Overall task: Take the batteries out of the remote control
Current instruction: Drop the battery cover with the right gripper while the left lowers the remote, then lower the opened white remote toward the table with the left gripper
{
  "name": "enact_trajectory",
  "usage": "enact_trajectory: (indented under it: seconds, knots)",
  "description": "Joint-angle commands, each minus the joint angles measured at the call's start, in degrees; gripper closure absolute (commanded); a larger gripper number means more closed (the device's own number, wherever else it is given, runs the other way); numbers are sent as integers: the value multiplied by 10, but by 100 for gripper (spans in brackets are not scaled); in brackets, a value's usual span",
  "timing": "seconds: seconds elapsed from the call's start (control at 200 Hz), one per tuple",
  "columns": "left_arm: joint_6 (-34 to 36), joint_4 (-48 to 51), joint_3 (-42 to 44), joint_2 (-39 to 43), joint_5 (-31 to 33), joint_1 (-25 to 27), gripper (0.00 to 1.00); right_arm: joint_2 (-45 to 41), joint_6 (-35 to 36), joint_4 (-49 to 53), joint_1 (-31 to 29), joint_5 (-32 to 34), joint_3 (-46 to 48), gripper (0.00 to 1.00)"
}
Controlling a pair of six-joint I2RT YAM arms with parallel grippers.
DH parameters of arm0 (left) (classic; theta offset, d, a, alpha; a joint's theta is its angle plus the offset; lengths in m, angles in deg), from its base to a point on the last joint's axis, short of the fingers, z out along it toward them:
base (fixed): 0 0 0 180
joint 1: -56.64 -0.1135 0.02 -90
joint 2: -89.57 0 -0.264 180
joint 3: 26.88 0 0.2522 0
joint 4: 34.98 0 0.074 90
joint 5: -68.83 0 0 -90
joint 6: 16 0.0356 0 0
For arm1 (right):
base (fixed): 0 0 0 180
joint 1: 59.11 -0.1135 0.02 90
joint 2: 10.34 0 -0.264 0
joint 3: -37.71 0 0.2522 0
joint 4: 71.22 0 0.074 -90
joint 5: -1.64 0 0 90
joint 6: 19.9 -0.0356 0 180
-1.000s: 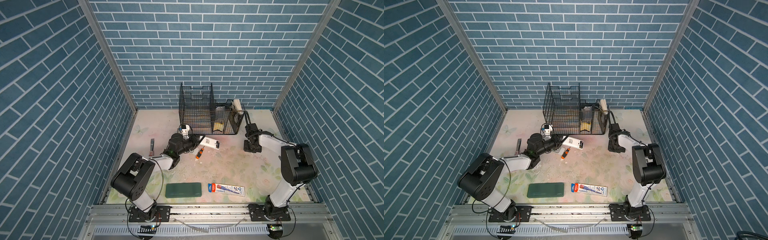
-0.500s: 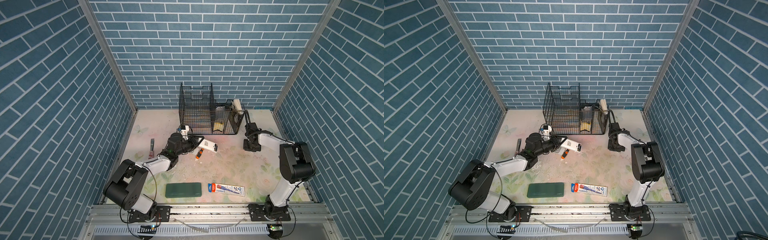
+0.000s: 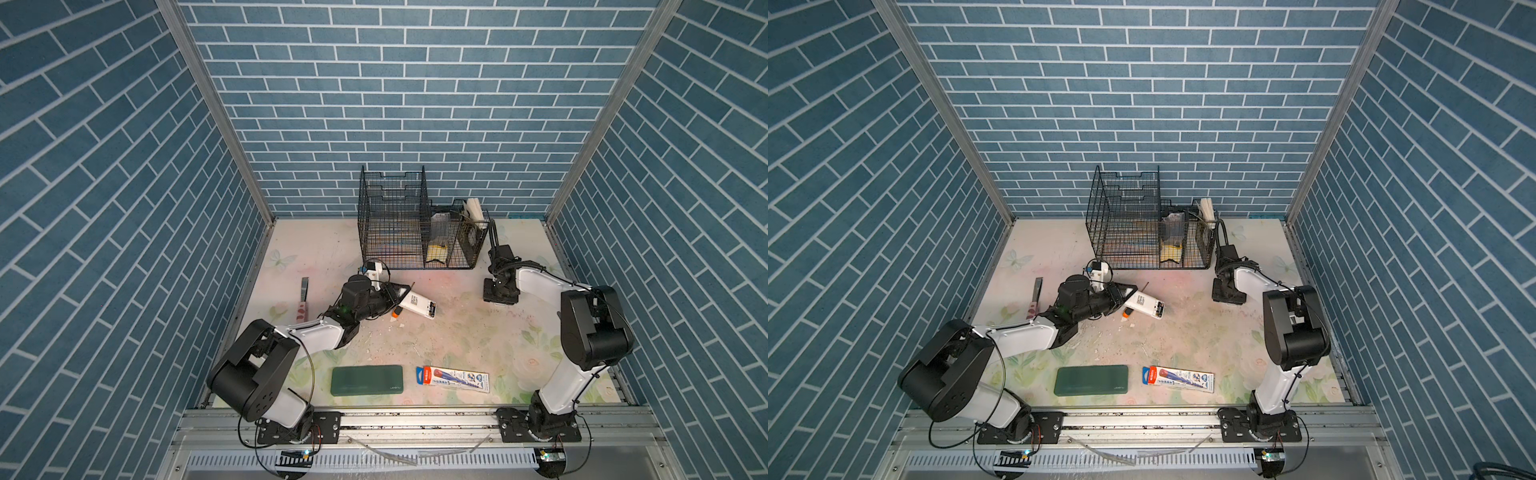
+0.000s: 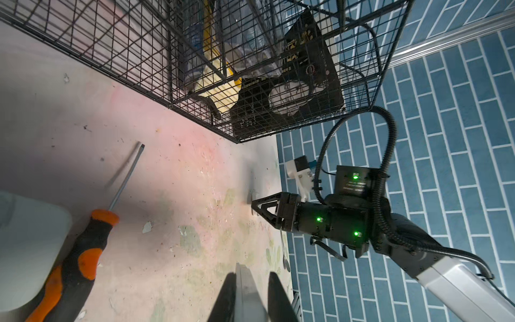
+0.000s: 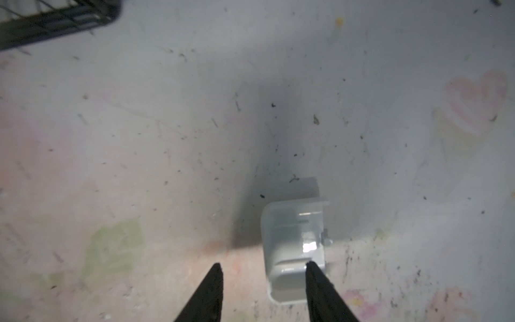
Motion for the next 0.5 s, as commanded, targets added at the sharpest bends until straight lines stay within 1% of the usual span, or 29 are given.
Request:
enact_trajectory:
  seconds: [0.0,0.265,0.435,0.45,0.495]
  knots:
    - [27,11,9,17,27,17,100,-54,-16,19,-10,-15,25,50]
    - [12,-38,48,-6,75,47,100,-150,-42,17,-16,-45,65,50]
    - [11,-62,65,-22,94,65,100,-181,-48,11,-18,-62,80,50]
    - [-3,-65,67,-24,95,66,100,-182,-48,10,-18,-63,81,50]
    - [-7,-70,70,-27,98,68,100,-186,-50,7,-18,-65,84,50]
